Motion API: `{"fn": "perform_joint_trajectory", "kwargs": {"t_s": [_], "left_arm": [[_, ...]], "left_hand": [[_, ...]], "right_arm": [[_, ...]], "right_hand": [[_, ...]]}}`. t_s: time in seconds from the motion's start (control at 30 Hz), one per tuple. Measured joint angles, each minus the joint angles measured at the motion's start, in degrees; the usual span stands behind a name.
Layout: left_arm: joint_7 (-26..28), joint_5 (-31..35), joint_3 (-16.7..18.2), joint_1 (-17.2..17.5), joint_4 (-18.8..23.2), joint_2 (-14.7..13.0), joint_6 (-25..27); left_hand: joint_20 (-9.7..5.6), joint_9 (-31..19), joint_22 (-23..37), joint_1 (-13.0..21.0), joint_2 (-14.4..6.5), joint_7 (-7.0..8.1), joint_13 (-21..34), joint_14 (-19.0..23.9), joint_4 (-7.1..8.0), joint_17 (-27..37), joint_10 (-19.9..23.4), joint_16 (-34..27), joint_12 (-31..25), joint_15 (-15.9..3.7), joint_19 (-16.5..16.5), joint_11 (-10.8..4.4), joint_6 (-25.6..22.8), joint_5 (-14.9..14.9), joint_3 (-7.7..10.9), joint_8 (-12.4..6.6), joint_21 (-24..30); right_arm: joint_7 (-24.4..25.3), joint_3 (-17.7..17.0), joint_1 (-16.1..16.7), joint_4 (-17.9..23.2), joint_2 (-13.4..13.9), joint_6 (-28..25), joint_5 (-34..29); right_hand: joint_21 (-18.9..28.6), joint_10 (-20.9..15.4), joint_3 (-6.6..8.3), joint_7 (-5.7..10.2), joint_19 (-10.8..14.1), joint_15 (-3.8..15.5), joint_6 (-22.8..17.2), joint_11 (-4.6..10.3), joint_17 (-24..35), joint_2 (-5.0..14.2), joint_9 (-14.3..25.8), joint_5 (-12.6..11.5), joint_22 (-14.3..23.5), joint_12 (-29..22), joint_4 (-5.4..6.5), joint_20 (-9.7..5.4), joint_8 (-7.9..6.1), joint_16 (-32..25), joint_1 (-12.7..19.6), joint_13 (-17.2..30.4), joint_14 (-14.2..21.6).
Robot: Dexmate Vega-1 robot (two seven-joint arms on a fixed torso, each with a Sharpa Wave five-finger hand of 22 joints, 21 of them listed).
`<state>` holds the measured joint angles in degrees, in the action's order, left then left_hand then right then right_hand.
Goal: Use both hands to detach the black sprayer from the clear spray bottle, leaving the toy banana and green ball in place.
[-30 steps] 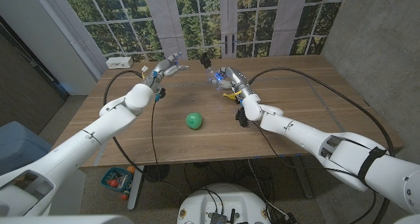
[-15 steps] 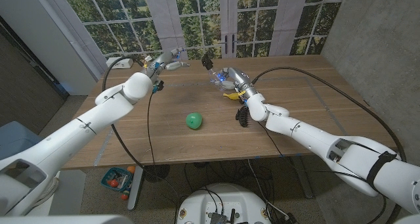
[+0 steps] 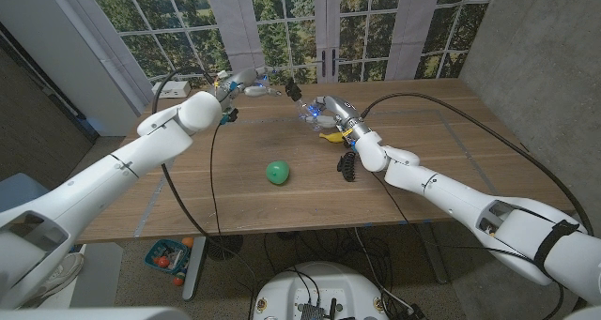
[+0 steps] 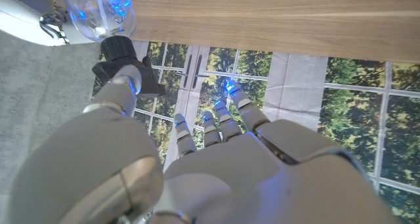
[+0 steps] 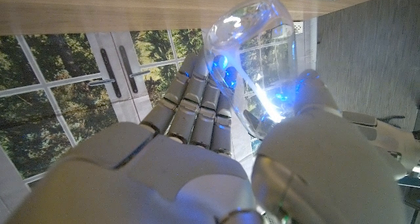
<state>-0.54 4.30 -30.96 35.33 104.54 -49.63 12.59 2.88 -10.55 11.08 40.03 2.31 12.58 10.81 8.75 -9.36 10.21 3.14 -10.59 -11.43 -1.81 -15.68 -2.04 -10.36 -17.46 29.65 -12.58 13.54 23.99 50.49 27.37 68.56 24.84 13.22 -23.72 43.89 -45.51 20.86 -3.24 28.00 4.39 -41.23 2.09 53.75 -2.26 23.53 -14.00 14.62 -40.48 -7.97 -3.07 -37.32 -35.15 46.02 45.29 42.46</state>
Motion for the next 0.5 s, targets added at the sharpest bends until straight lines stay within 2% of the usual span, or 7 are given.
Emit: {"fn": "perform_joint_trajectory", "kwargs": {"t_s": [0.2,0.23,0.27,0.37,0.5], "left_arm": [[-1.7,3.1,0.0,0.0,0.0,0.0,-0.2],[-1.8,3.3,-1.4,-1.4,1.6,-0.2,-0.2],[-2.2,4.2,-1.4,-1.5,1.7,-0.2,-0.2],[-3.3,5.9,-2.2,-2.2,2.5,-0.2,0.1],[-5.5,8.6,-2.2,-2.2,2.5,-0.2,1.1]], "left_hand": [[0.00,-0.1,-0.2,2.8,-0.6,-0.10,0.0,-0.5,-0.40,-0.1,-0.3,0.0,0.0,-0.52,0.0,-0.31,-0.5,0.0,0.40,0.00,0.0],[-0.14,-0.2,-0.2,3.1,-0.5,-0.10,0.0,-0.8,-0.40,-0.1,-0.3,0.0,0.0,-0.38,-0.1,-0.31,-0.7,0.0,0.41,0.00,0.0],[-0.22,-0.3,-0.2,3.5,-0.7,-0.10,0.0,-0.9,-0.49,-0.1,-0.3,0.1,0.0,-0.34,-0.2,-0.30,-0.7,-0.1,0.32,0.00,0.0],[-0.22,-0.3,-0.2,4.8,-0.7,-0.02,0.0,-1.5,-0.65,-0.1,-0.3,0.2,0.0,-0.44,-0.2,-0.33,-2.3,-0.1,0.16,-0.21,0.0],[-0.36,-0.3,-0.2,6.5,-0.5,-0.10,0.0,-1.8,-0.39,-0.1,2.3,0.2,-0.8,-0.25,-0.4,-1.42,-6.1,0.3,-1.06,-1.35,0.0]], "right_arm": [[0.0,-1.2,0.7,1.8,0.8,0.0,0.0],[-3.4,-1.2,0.7,1.9,0.9,1.6,1.8],[-3.5,-1.5,0.9,2.3,1.1,1.7,1.9],[-4.4,-1.9,1.4,3.2,1.4,2.0,2.2],[-4.4,-2.6,2.2,5.0,2.0,2.0,2.2]], "right_hand": [[0.4,0.0,-0.08,0.00,-0.4,0.00,0.0,0.00,0.0,0.00,0.0,-0.2,-0.3,0.1,0.08,0.40,-0.35,0.7,0.0,0.2,0.0],[0.4,0.1,-0.08,0.00,-0.4,0.00,0.0,0.06,0.0,0.00,0.0,-0.2,-0.3,0.2,0.08,0.40,-0.42,0.8,0.0,0.2,0.0],[0.4,0.1,-0.08,0.00,-0.4,0.00,0.0,0.09,0.0,0.00,0.0,-0.2,-0.3,0.2,0.08,0.40,-0.43,0.8,0.0,0.2,0.0],[0.5,0.1,-0.08,0.00,-0.4,0.00,0.0,0.09,0.0,0.00,0.0,-0.2,-0.5,0.4,0.08,0.40,-0.43,1.1,0.0,0.2,0.0],[0.9,0.1,-0.06,0.00,-0.6,-0.01,0.0,0.09,0.0,0.00,0.0,-0.2,-0.5,0.4,0.06,0.20,-0.43,1.5,0.0,0.2,0.0]]}}
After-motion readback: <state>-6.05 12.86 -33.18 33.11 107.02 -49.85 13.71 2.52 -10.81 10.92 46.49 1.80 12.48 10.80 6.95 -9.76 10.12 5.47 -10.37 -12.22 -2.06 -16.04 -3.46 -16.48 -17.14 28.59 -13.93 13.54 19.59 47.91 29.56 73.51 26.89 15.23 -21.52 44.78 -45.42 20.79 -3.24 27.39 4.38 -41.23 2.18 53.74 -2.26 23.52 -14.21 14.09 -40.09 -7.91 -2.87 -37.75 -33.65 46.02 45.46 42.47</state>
